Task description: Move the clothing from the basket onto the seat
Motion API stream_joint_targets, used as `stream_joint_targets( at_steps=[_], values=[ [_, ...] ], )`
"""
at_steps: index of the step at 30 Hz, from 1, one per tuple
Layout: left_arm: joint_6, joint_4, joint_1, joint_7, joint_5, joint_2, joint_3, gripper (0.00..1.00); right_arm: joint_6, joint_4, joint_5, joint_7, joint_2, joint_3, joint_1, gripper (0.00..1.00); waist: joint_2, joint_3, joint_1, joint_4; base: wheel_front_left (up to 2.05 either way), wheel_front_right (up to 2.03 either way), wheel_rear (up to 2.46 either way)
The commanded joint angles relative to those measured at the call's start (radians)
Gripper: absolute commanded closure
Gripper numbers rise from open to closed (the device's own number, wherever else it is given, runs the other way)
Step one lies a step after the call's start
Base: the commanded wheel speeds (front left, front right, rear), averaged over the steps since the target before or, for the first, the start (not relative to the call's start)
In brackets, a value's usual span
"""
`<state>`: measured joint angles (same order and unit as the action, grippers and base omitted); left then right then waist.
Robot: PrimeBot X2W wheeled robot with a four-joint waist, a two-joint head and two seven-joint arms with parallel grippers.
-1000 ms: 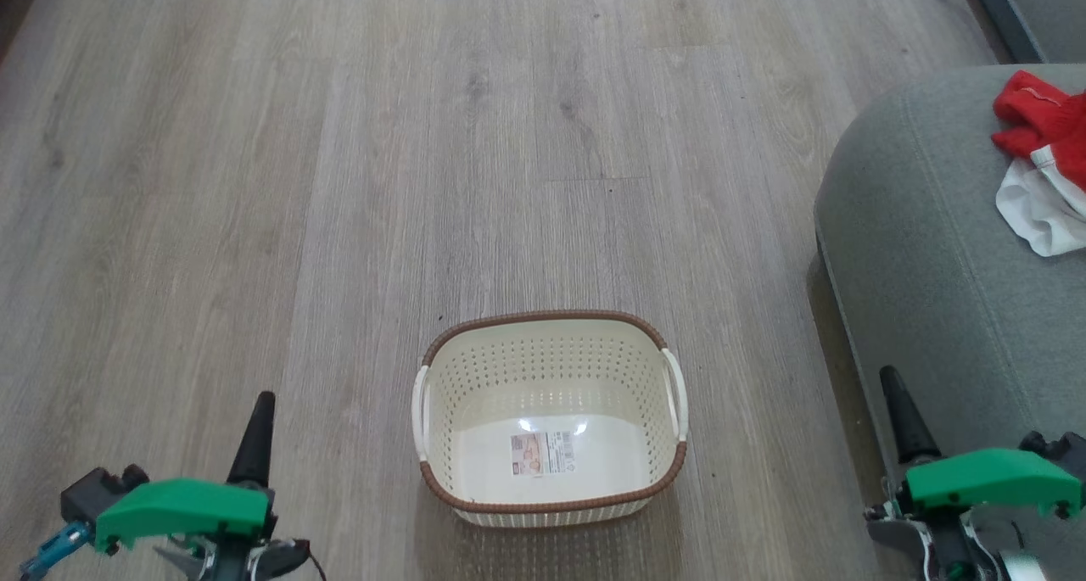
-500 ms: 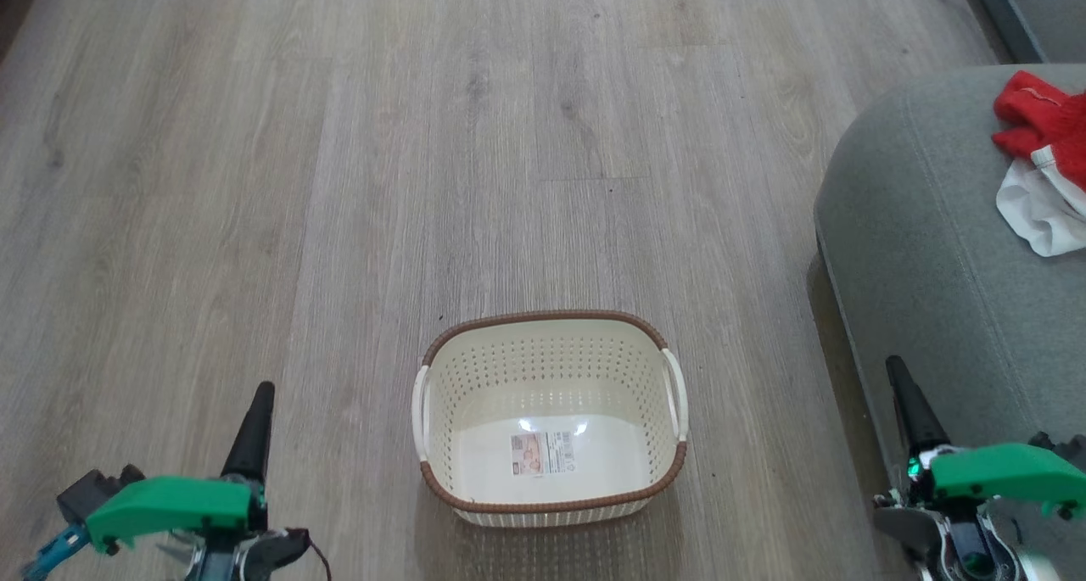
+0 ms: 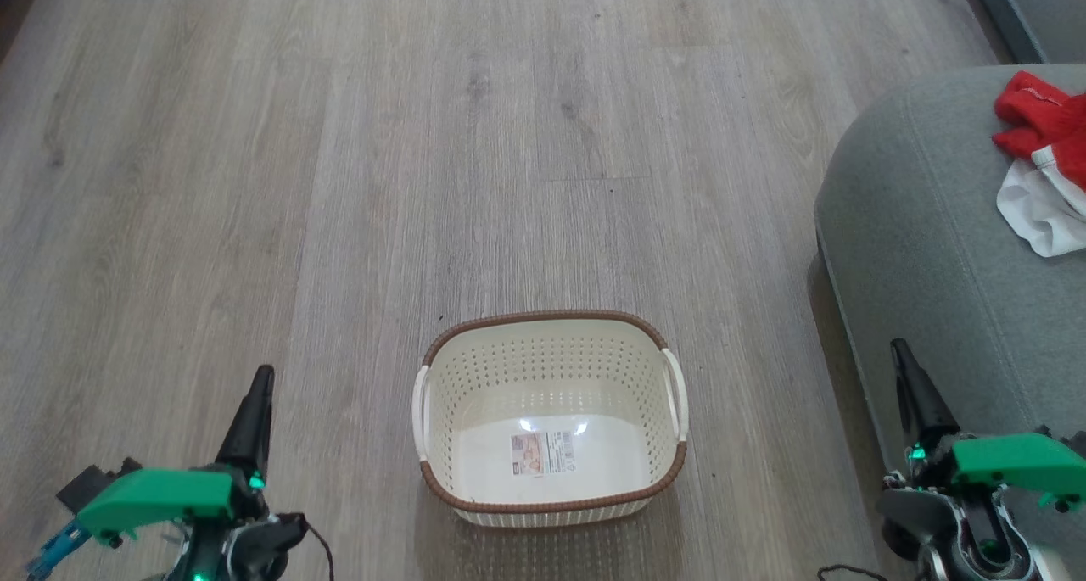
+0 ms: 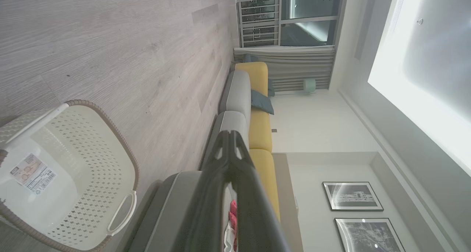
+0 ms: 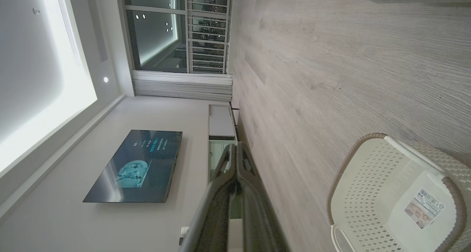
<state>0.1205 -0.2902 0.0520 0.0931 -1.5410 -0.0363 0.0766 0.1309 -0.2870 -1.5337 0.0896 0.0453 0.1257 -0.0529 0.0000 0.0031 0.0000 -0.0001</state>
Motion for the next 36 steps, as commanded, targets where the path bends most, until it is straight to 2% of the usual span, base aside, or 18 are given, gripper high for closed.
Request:
stream_joint_targets(
  at_steps=[1, 5, 36],
  values=[
    [0.009, 0.039, 0.054, 0.010, -0.027, -0.014, 0.036, 1.00, 0.000, 0.039, -0.031, 0.013, 0.005, -0.015, -0.052, 1.00, 0.0000, 0.000, 0.0000, 0.000, 0.00, 0.00, 0.00],
    [0.010, 0.045, 0.056, 0.020, -0.067, -0.014, 0.037, 1.00, 0.000, 0.042, -0.075, 0.024, 0.005, -0.012, -0.055, 1.00, 0.0000, 0.000, 0.0000, 0.000, 0.00, 0.00, 0.00],
    [0.010, 0.045, 0.056, 0.020, -0.067, -0.014, 0.037, 1.00, 0.000, 0.042, -0.075, 0.024, 0.005, -0.012, -0.055, 1.00, 0.0000, 0.000, 0.0000, 0.000, 0.00, 0.00, 0.00]
  ],
)
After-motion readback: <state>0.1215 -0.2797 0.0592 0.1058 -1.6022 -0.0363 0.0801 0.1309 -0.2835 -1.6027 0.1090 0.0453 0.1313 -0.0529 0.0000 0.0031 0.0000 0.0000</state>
